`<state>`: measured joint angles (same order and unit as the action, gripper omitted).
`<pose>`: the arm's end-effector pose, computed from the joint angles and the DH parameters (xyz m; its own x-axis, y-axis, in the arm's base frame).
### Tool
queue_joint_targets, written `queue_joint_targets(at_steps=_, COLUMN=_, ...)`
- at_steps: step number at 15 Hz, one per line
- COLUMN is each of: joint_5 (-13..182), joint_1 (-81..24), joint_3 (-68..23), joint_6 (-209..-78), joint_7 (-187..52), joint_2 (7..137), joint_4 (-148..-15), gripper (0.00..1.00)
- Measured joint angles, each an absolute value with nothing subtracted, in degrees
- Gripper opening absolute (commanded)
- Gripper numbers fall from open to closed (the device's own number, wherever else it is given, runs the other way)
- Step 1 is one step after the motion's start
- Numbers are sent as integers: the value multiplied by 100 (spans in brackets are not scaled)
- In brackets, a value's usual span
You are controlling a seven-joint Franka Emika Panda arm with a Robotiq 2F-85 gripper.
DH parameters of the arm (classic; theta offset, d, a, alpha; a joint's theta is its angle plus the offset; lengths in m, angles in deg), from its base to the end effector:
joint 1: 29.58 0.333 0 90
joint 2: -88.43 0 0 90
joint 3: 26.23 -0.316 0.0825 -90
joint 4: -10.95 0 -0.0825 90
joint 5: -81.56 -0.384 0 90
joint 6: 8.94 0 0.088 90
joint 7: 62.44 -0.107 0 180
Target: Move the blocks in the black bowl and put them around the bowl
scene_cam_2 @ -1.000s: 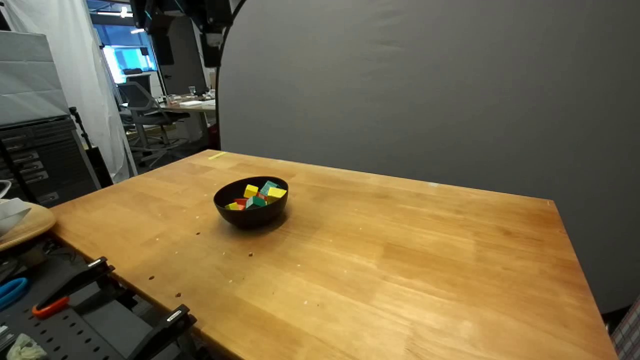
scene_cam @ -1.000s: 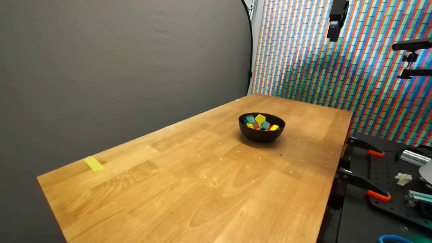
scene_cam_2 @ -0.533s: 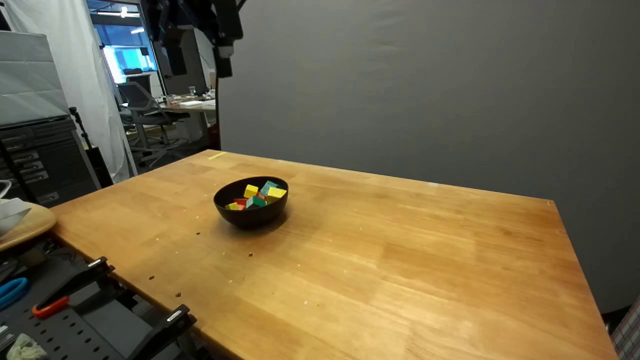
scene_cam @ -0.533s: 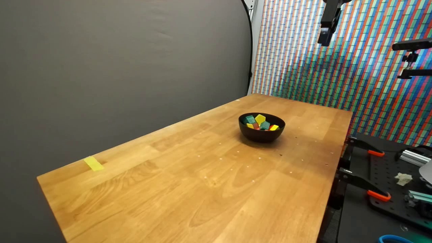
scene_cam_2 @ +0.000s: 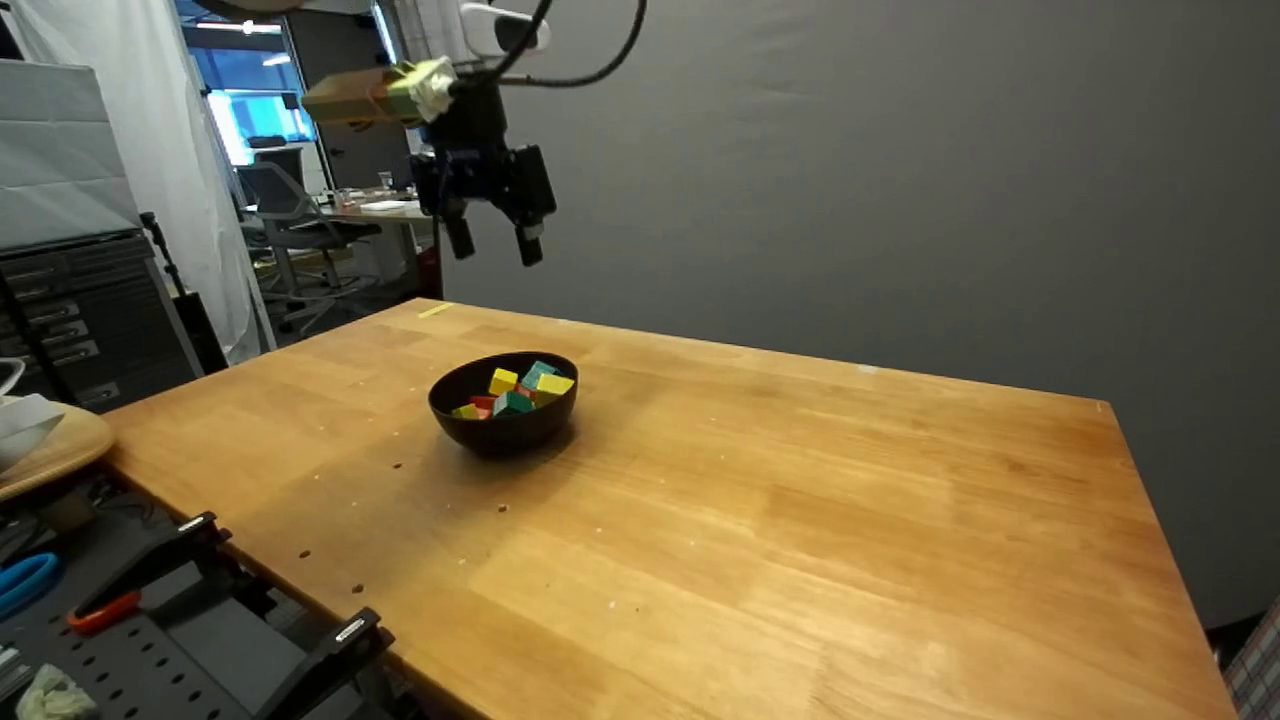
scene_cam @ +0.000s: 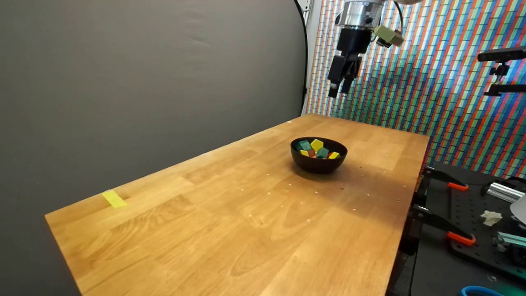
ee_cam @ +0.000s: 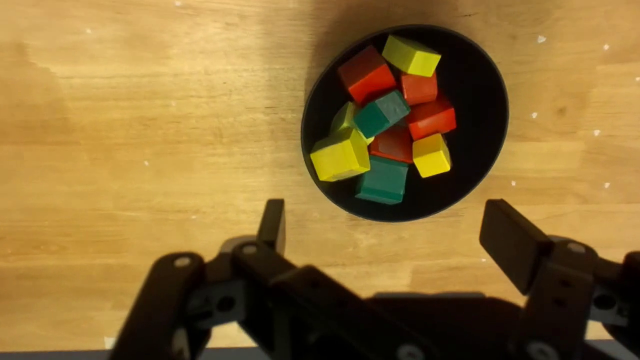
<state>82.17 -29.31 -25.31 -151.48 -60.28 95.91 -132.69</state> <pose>0.4655 -0.0052 0.3407 0.9932 0.0348 0.1108 0.0339 -0.9994 0.0095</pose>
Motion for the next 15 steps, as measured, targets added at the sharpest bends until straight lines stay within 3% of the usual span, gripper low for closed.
queue_joint_targets(at_steps=4, joint_5=8184, joint_1=-2914, joint_3=-2646, joint_6=-15034, joint_7=-6336, joint_2=8684, joint_4=-12790, gripper=100)
queue_joint_targets(at_steps=15, joint_5=7410, joint_1=-2910, joint_3=-2780, joint_6=-15416, joint_7=-6221, joint_2=8111, joint_4=-12846, gripper=100)
